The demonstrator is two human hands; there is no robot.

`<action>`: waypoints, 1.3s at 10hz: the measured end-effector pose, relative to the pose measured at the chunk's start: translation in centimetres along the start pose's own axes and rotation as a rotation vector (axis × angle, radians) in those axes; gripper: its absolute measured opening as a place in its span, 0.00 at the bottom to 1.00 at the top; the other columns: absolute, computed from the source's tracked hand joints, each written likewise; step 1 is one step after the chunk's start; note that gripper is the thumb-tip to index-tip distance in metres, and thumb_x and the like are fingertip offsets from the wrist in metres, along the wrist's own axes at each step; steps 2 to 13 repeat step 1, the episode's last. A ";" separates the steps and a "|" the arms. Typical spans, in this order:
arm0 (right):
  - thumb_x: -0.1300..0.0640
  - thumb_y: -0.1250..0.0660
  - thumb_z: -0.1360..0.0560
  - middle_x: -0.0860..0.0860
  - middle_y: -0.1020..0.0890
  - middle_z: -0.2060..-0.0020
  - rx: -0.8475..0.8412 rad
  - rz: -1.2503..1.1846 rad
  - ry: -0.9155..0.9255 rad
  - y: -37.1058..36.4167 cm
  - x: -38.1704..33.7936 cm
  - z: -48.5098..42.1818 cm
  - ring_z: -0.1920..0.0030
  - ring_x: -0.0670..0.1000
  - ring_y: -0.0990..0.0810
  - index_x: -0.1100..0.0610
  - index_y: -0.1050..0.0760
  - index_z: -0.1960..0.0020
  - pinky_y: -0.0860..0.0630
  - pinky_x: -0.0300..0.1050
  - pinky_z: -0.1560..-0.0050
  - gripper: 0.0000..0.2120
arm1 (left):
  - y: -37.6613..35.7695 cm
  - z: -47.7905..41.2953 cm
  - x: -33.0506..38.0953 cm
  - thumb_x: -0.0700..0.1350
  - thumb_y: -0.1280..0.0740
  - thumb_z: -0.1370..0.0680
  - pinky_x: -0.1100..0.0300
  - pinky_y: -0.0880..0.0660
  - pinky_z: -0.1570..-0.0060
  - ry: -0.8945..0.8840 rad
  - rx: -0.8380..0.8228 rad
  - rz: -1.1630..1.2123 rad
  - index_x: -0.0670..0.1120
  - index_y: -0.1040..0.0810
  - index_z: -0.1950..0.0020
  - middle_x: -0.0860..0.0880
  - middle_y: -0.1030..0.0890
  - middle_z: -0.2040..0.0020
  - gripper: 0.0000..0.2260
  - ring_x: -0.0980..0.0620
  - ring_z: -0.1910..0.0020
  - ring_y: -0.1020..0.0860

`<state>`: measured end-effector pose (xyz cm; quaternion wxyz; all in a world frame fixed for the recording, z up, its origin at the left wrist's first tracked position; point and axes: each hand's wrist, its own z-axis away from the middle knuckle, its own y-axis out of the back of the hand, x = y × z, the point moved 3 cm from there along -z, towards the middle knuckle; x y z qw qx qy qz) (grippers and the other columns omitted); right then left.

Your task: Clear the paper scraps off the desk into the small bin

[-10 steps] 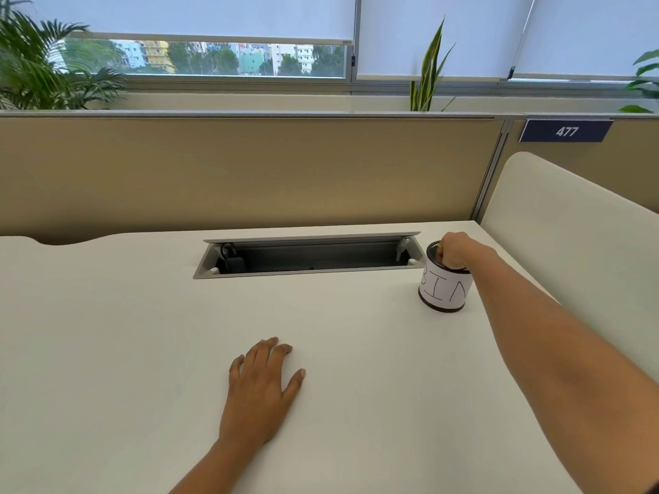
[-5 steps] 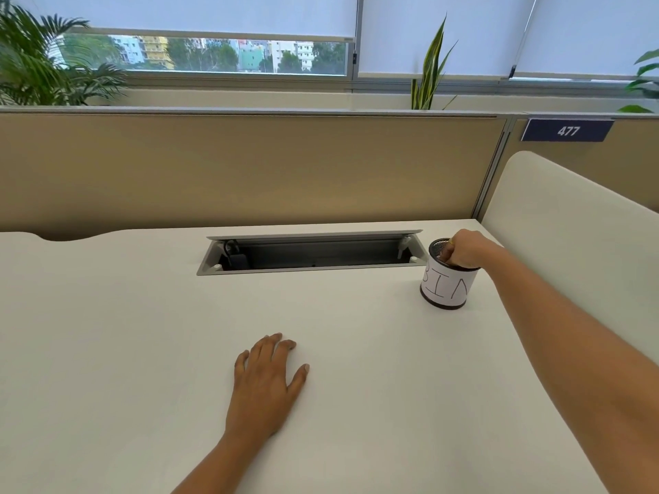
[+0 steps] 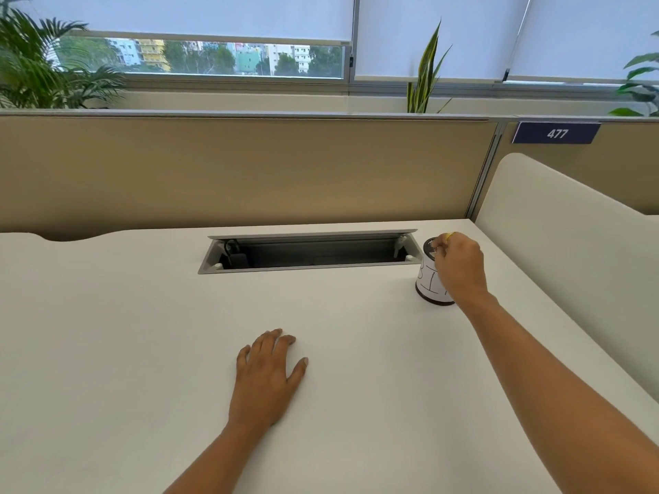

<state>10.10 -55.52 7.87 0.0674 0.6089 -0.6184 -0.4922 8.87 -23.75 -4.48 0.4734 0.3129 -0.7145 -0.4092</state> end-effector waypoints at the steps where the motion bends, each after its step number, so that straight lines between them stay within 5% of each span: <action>1: 0.69 0.40 0.26 0.62 0.18 0.50 0.043 0.017 0.042 -0.7 -0.3 2.4 0.48 0.62 0.22 0.66 0.20 0.49 0.26 0.50 0.48 0.11 | -0.1 -0.1 0.0 0.56 0.43 0.22 0.53 0.47 0.27 0.005 -0.019 -0.015 0.53 0.33 0.33 0.54 0.34 0.29 0.18 0.54 0.27 0.40; 13: 0.69 0.40 0.26 0.62 0.18 0.50 0.043 0.017 0.042 -0.7 -0.3 2.4 0.48 0.62 0.22 0.66 0.20 0.49 0.26 0.50 0.48 0.11 | -0.1 -0.1 0.0 0.56 0.43 0.22 0.53 0.47 0.27 0.005 -0.019 -0.015 0.53 0.33 0.33 0.54 0.34 0.29 0.18 0.54 0.27 0.40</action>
